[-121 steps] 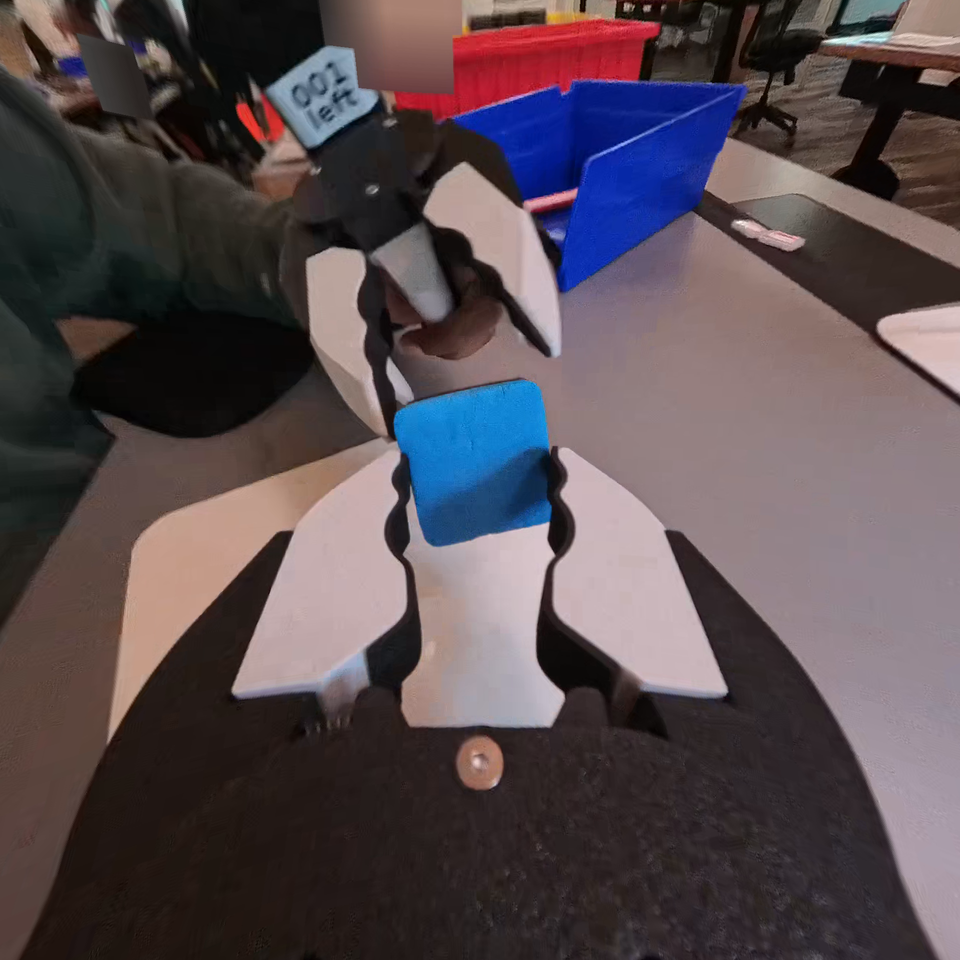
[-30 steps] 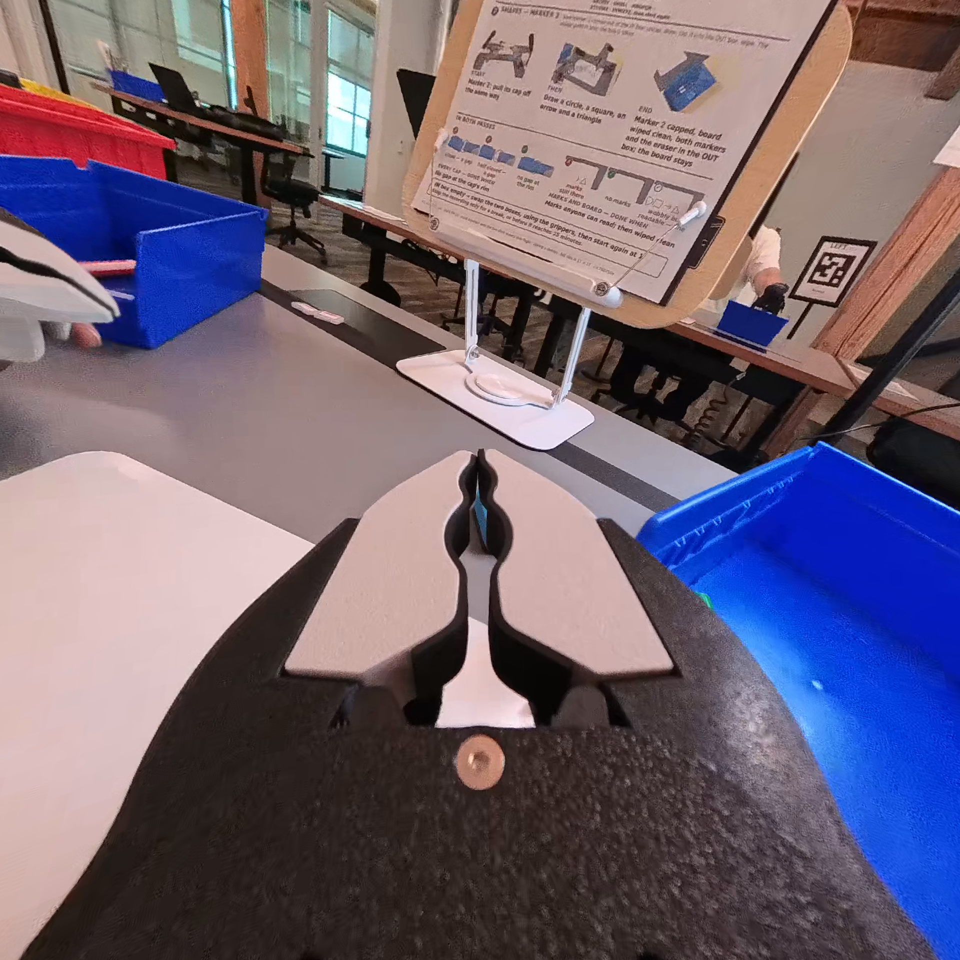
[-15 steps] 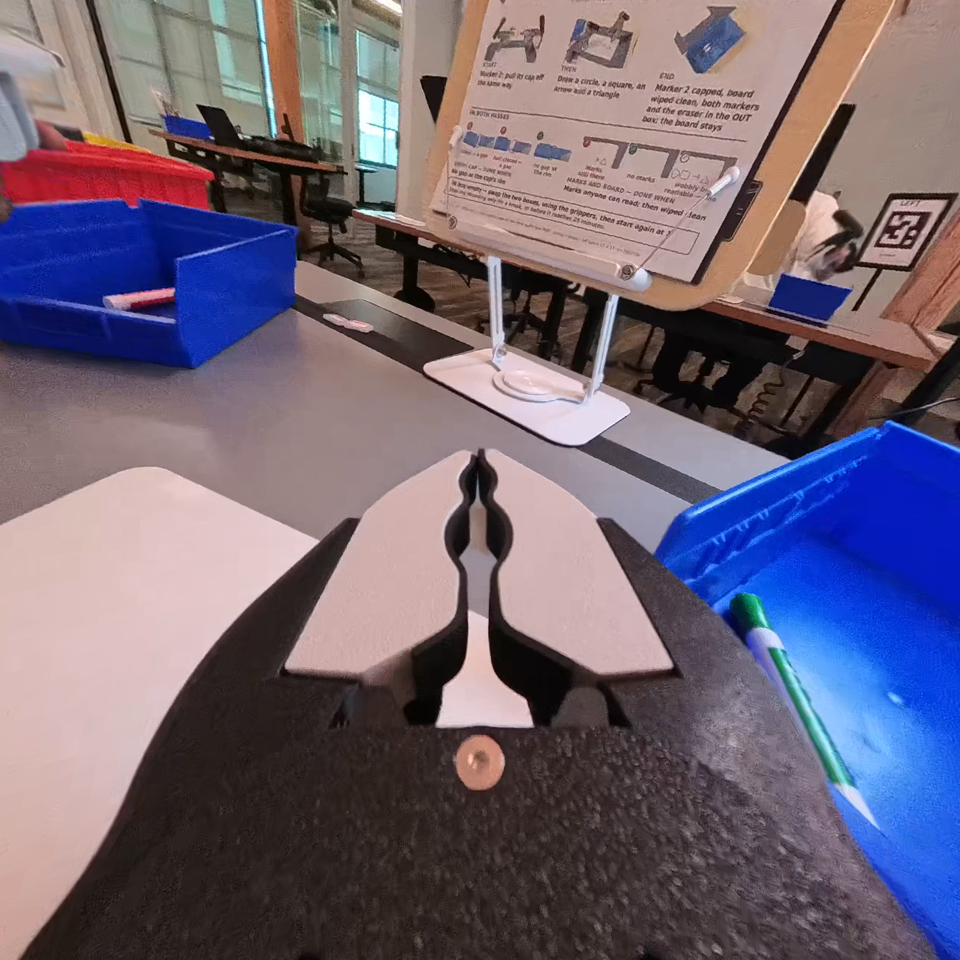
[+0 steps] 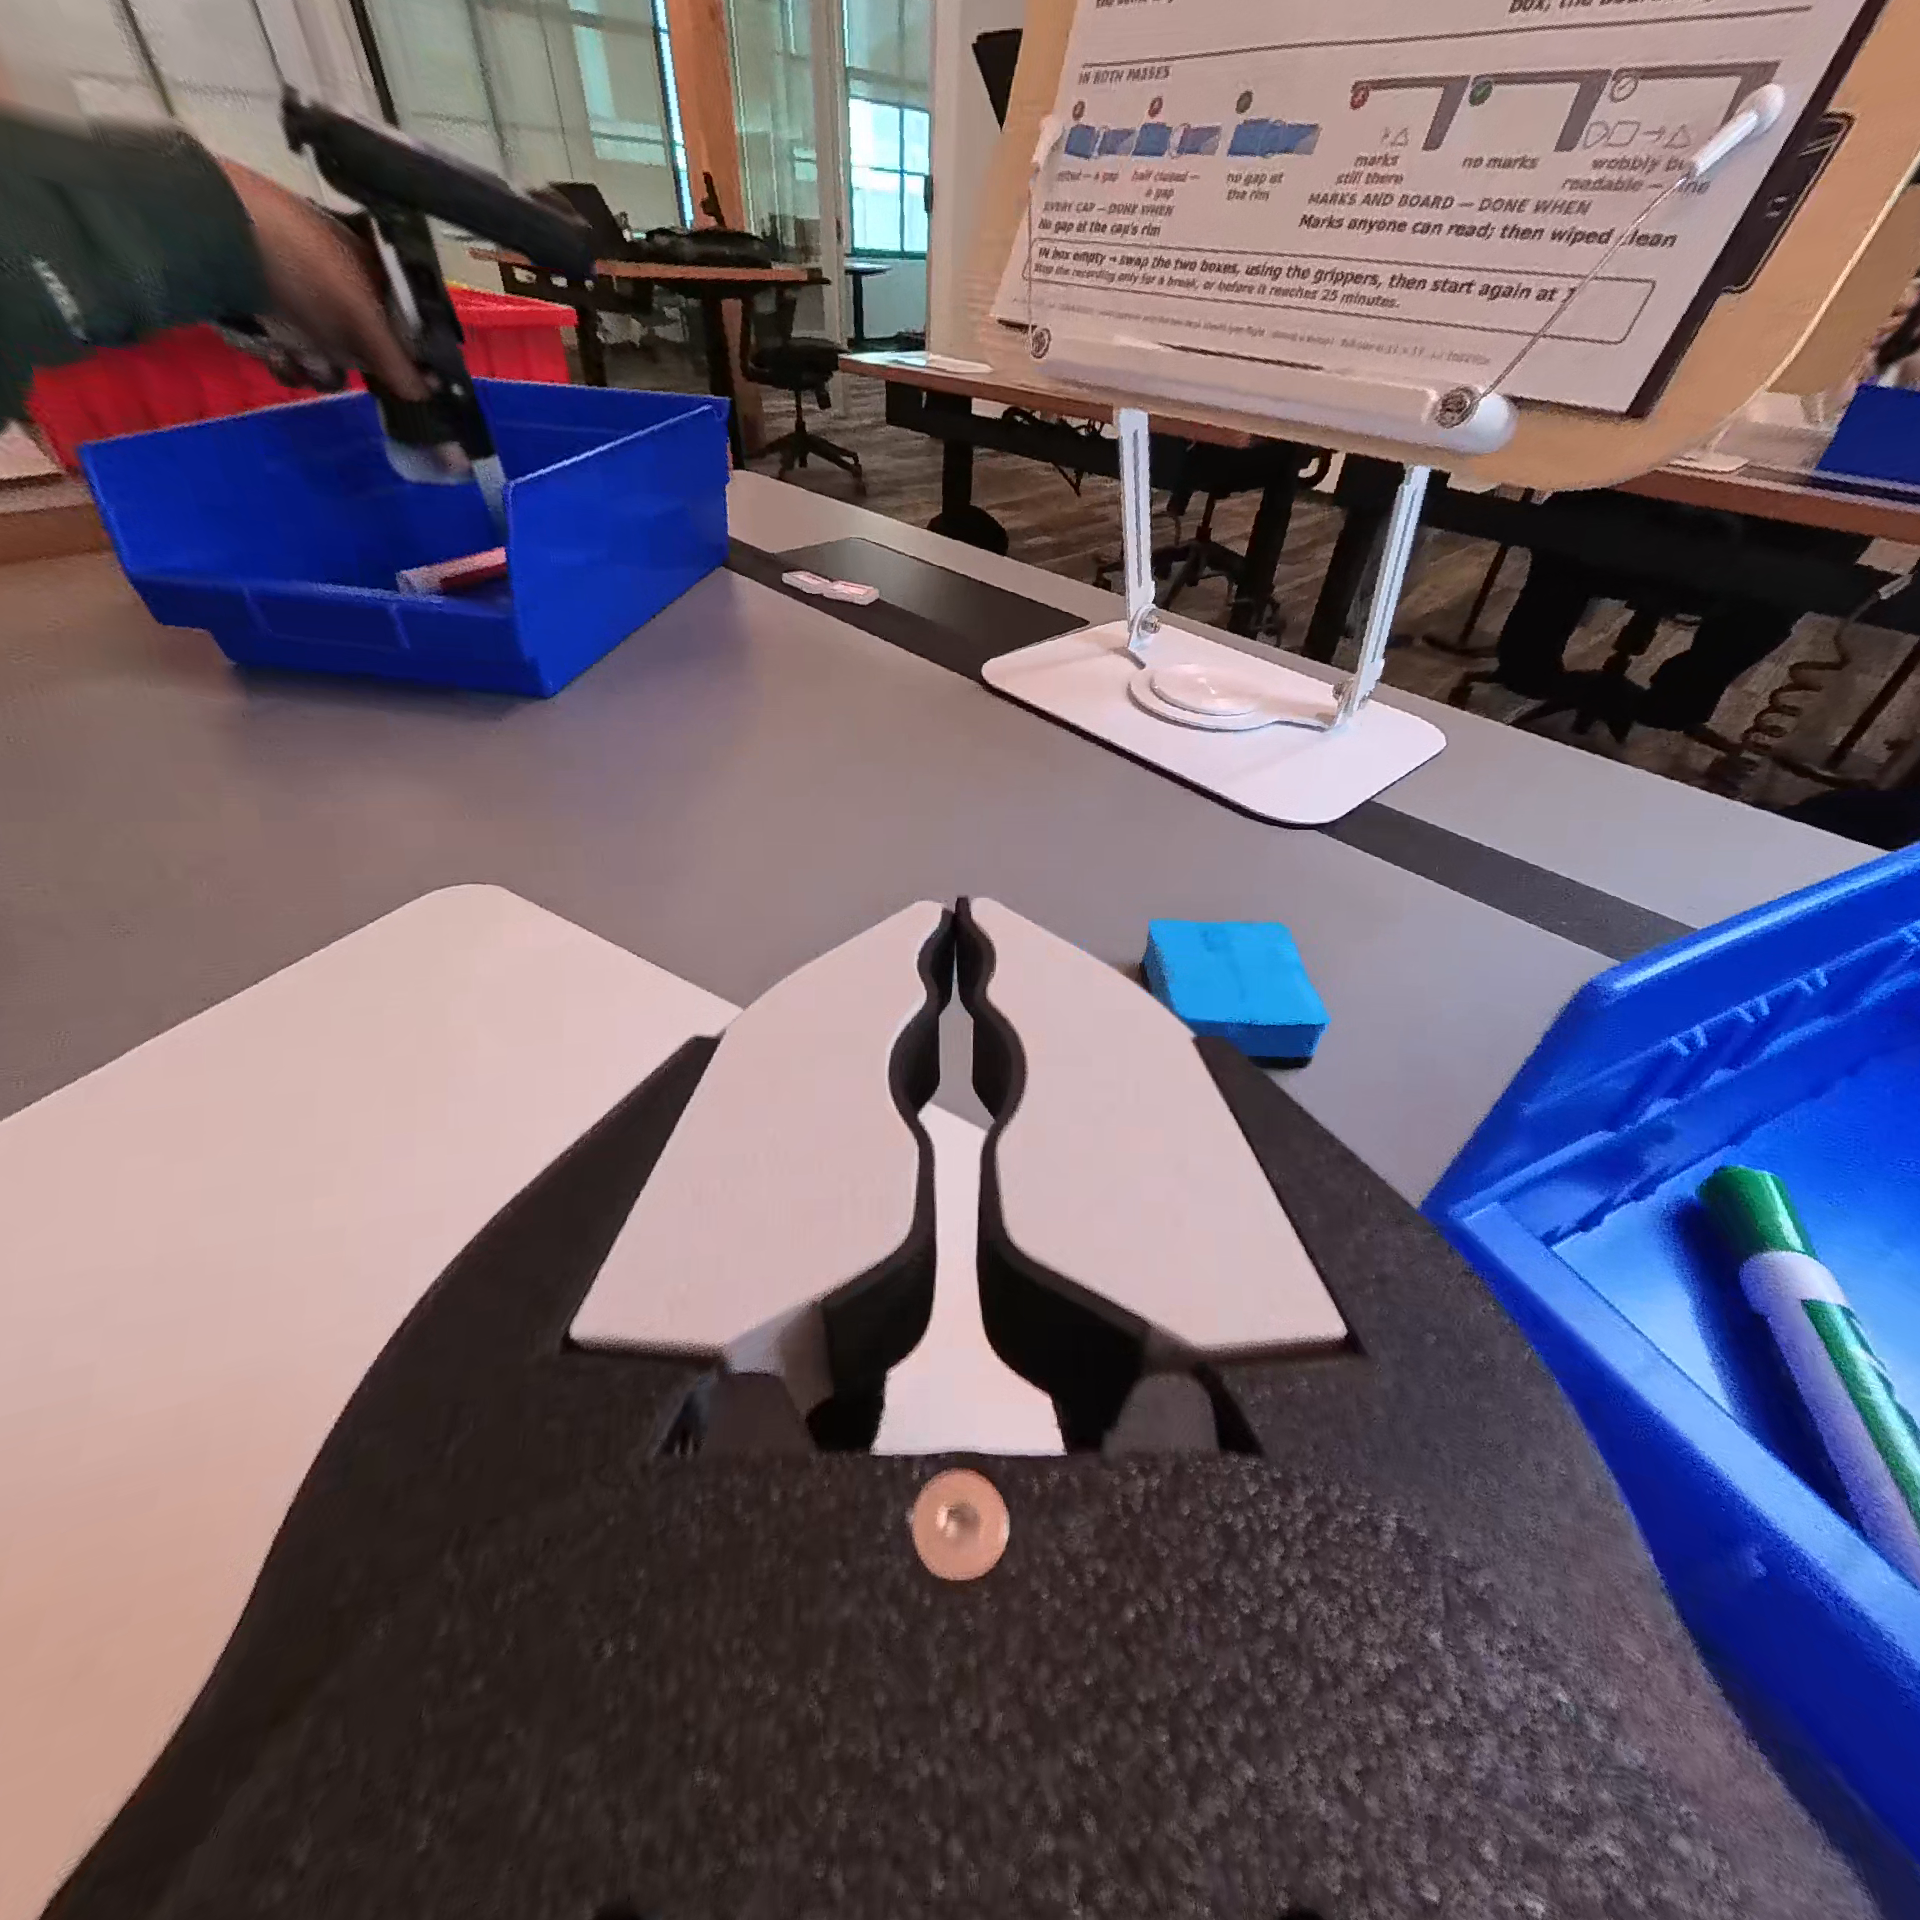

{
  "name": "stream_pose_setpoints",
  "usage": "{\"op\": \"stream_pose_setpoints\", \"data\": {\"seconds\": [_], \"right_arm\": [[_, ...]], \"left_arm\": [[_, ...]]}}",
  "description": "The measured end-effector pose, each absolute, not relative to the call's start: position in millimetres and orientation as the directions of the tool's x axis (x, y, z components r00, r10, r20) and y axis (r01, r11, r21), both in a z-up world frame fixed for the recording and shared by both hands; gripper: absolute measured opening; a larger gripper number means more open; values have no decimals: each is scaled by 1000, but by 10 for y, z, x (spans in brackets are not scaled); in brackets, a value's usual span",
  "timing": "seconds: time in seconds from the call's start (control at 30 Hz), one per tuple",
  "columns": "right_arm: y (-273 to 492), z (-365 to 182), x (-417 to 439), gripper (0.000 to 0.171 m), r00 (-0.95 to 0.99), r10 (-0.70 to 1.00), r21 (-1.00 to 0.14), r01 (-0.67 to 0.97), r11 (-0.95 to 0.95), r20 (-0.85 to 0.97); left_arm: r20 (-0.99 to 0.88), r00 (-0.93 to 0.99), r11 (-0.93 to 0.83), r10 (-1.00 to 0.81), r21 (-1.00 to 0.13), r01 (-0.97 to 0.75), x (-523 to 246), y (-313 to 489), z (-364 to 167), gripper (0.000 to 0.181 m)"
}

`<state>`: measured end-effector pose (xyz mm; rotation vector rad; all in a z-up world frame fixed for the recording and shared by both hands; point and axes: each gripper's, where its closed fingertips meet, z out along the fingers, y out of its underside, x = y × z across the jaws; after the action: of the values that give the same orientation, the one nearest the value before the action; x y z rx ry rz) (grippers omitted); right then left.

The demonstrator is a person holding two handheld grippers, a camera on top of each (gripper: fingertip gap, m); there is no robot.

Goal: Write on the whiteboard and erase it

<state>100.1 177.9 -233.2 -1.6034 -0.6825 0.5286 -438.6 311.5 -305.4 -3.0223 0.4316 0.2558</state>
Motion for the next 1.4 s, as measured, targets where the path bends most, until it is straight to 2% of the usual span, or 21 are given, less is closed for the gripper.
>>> {"op": "stream_pose_setpoints", "data": {"seconds": [0.2,0.3,0.43,0.5,0.57,0.63,0.7,0.8,0.9,0.93,1.03,1.13,1.23,1.33,1.4], "right_arm": [[1783,-2372,1011,0,718,695,-986,139,-95,34],[1773,-2380,994,0,707,706,-985,138,-100,27],[1785,-2447,966,0,704,708,-980,168,-104,46],[1782,-2465,958,0,705,705,-977,195,-92,74],[1767,-2452,949,0,705,700,-973,223,-61,118],[1744,-2429,925,0,700,697,-969,243,-30,154],[1723,-2416,886,0,692,701,-967,254,-11,174],[1707,-2438,816,0,679,712,-965,261,-6,179],[1675,-2464,733,0,661,725,-963,270,10,193],[1645,-2453,693,0,646,734,-961,275,33,210],[1425,-2337,478,5,545,783,-945,282,166,300],[1175,-2217,250,15,469,792,-917,281,285,390],[1064,-2219,96,31,448,742,-863,338,376,499],[1039,-2372,-9,55,390,664,-759,467,454,638],[1004,-2436,-84,59,350,610,-691,513,510,711]], "left_arm": [[-267,923,-961,-276,69,-267,-4508,3091,-3265,32],[-219,934,-959,-284,70,-275,-4465,3064,-3326,22],[-154,902,-915,-403,84,-394,-4329,2958,-3315,20],[-236,864,-894,-445,61,-443,-4343,2948,-3186,19],[-310,827,-865,-468,-29,-500,-4239,2970,-2934,19],[-398,788,-798,-470,-191,-572,-4000,2993,-2543,19],[-484,749,-646,-453,-400,-650,-3603,2966,-2047,18],[-434,714,-335,-550,-668,-664,-2679,2658,-1554,18],[-271,573,-81,-773,-855,-513,-1667,2105,-1392,18],[-175,510,-76,-842,-897,-435,-1381,1903,-1420,18],[140,261,-210,-955,-941,-265,-676,1367,-1677,18],[365,75,-371,-928,-923,-100,-220,1123,-1881,18],[529,-8,-524,-848,-839,146,-83,1271,-1909,18],[615,-60,-602,-787,-741,299,-159,1409,-1975,18],[610,-27,-585,-792,-745,320,-219,1430,-2022,18]]}}
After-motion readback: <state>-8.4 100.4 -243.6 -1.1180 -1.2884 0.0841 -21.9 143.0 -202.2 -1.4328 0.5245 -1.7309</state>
